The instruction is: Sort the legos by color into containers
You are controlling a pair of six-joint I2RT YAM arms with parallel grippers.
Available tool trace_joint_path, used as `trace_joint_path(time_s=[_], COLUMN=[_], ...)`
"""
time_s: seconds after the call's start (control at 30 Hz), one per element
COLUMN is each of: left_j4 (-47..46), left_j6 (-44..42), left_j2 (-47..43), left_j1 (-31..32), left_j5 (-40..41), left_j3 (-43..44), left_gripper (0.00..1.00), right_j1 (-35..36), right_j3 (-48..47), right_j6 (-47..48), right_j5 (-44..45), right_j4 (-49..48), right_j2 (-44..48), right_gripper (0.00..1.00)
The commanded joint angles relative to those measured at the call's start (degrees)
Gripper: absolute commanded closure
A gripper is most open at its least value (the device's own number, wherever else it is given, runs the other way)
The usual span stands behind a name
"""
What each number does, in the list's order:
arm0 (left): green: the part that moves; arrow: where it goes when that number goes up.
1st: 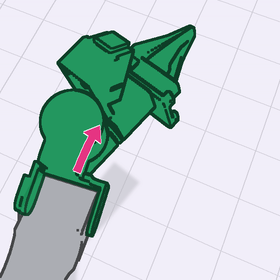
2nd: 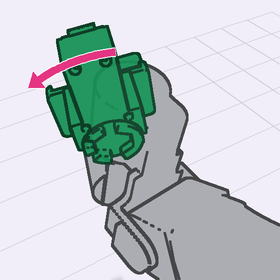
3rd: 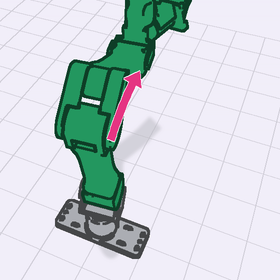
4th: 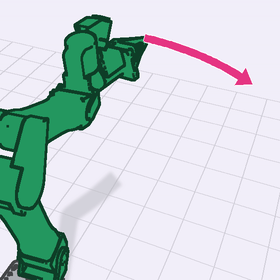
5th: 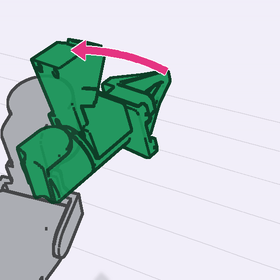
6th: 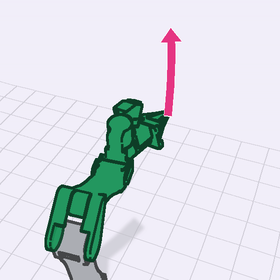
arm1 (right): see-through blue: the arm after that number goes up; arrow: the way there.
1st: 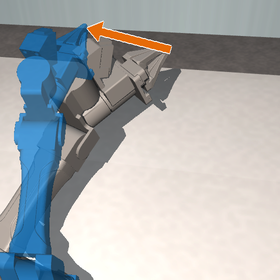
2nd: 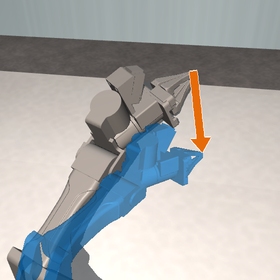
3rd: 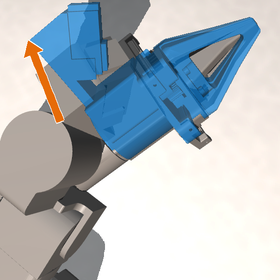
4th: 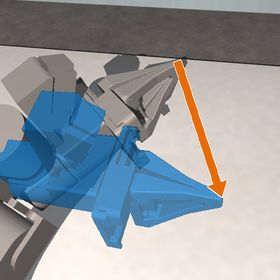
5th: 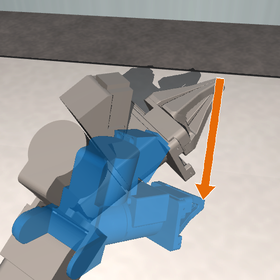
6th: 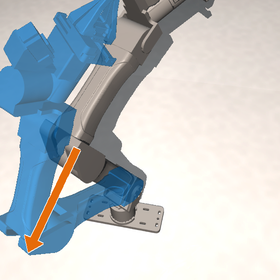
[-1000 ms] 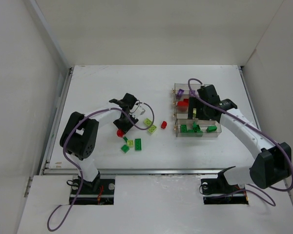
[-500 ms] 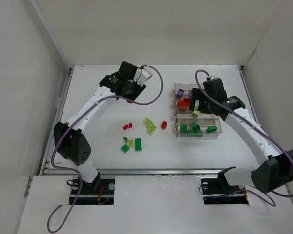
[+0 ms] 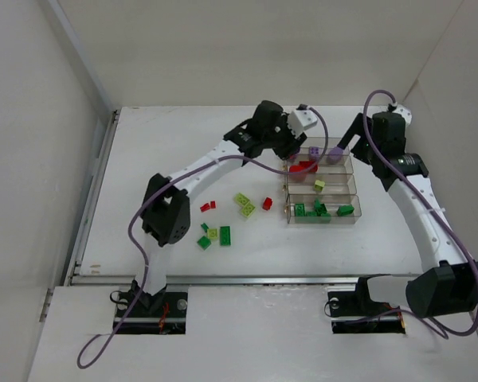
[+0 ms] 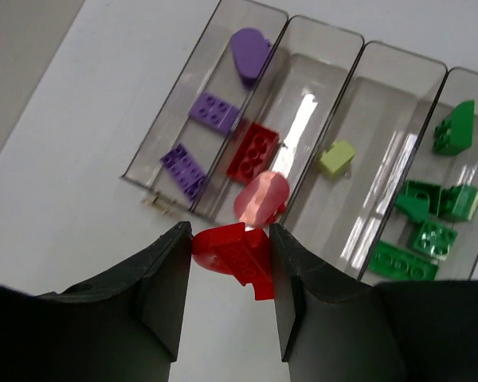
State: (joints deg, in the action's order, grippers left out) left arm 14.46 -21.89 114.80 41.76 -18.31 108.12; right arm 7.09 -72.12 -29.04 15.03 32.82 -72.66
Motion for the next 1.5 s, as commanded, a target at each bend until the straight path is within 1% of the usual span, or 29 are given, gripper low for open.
trace_joint_path(time_s=[0.0,0.07,0.1,0.23,0.27,0.3,0.37,0.4,0.5,0.53,0.6,0.7,0.77,0.8,0.83,0.87,0.93,0.97,1.0,1.03,1.07,1.1,1.13,1.17,1.2,1.23,1.3,1.4,1.47], left_j4=[-16.6,-18.0,-18.5,-22.7,-23.4,-23.4,-23.4,-23.4,-22.8,-22.8,-22.2,-20.9,-17.9,-16.1,-14.1,-9.8,-5.8,-2.2,-0.5,1.2,3.0,7.6,10.3,13.0,17.3,18.5,19.0,17.5,14.4], left_j6=[6.2,8.3,9.0,8.4,7.7,7.7,6.3,5.8,4.5,4.5,3.8,2.4,0.7,-0.2,-1.4,-2.6,-5.2,-5.2,-5.8,-6.3,-6.8,-8.1,-9.8,-11.8,-15.4,-16.7,-17.3,-17.8,-18.9], left_j2=[4.6,9.9,11.1,13.6,14.2,14.7,15.3,15.3,15.3,15.3,14.5,11.5,8.1,6.6,5.0,1.3,-3.4,-5.9,-11.1,-13.7,-16.1,-20.4,-22.1,-23.5,-24.6,-26.5,-28.1,-30.0,-30.8], left_j1=[0.1,0.6,0.6,1.1,1.1,1.1,1.1,1.1,1.7,1.7,2.2,2.2,2.2,2.2,2.2,2.2,0.3,-0.8,-3.2,-4.7,-6.2,-7.8,-10.9,-12.2,-13.2,-14.8,-16.2,-19.6,-21.7], left_j5=[-7.7,-8.2,-8.2,-8.8,-7.3,-6.6,-6.0,-6.0,-5.2,-5.2,-3.7,-2.4,0.8,2.3,5.5,7.0,8.7,8.1,7.6,7.1,5.8,4.3,2.9,2.1,2.0,3.0,6.8,7.3,6.0], left_j3=[1.4,5.7,6.5,6.5,6.5,6.5,5.9,5.9,5.4,5.4,5.4,4.8,4.8,4.8,4.3,3.4,-2.3,-4.8,-10.6,-13.5,-16.3,-19.0,-24.0,-26.5,-29.1,-34.5,-39.7,-47.1,-51.5], left_gripper=[1.00,1.00,1.00,1.00,0.99,0.92,0.75,0.61,0.31,0.15,0.01,0.01,0.01,0.01,0.01,0.01,0.03,0.08,0.11,0.14,0.17,0.19,0.19,0.19,0.19,0.19,0.19,0.19,0.22], right_j1=[-1.6,-1.6,-2.1,-2.1,-2.1,-2.1,-2.1,-2.1,-2.1,-2.1,-2.1,-2.1,-2.1,-2.1,-2.1,-2.1,-2.1,-2.1,-2.1,-2.1,-2.1,-1.6,-0.5,0.2,1.0,2.5,3.7,5.7,7.6], right_j3=[1.3,2.4,3.6,5.0,5.0,5.0,5.0,5.0,5.0,5.0,4.4,4.4,4.4,4.4,4.4,4.4,5.2,5.2,6.0,6.7,6.7,6.7,6.7,6.7,6.7,6.7,6.7,5.5,5.5], right_j6=[-1.5,-0.2,0.3,1.5,2.2,2.2,3.6,4.5,5.7,5.7,6.3,6.3,6.3,6.3,6.3,6.8,7.3,7.8,7.9,7.9,7.9,7.9,7.9,8.4,8.4,8.4,8.4,8.4,8.4], right_j5=[2.3,2.8,2.8,3.4,3.4,3.4,3.4,3.4,3.4,3.4,2.8,1.2,-0.4,-0.4,-1.1,-2.1,-3.1,-3.9,-5.3,-6.1,-6.1,-6.7,-6.7,-6.7,-6.0,-5.4,-5.4,-4.7,-4.7], right_j4=[-5.9,-6.5,-7.1,-7.2,-7.2,-7.2,-7.2,-7.2,-6.6,-6.6,-6.6,-6.6,-6.6,-6.6,-6.6,-6.6,-7.2,-7.8,-7.8,-8.3,-8.3,-8.3,-8.3,-8.3,-8.3,-8.3,-8.3,-7.7,-7.7], right_j2=[4.4,5.5,6.0,6.7,7.2,7.2,7.2,7.2,7.7,7.7,7.7,7.7,8.2,8.2,9.0,9.0,10.3,10.3,10.8,10.8,10.8,11.3,11.3,11.3,11.3,11.3,10.5,9.1,8.5], right_gripper=[0.00,0.00,0.00,0.00,0.00,0.00,0.00,0.00,0.00,0.00,0.00,0.00,0.00,0.00,0.00,0.00,0.00,0.00,0.00,0.00,0.00,0.00,0.00,0.00,0.00,0.00,0.00,0.00,0.00])
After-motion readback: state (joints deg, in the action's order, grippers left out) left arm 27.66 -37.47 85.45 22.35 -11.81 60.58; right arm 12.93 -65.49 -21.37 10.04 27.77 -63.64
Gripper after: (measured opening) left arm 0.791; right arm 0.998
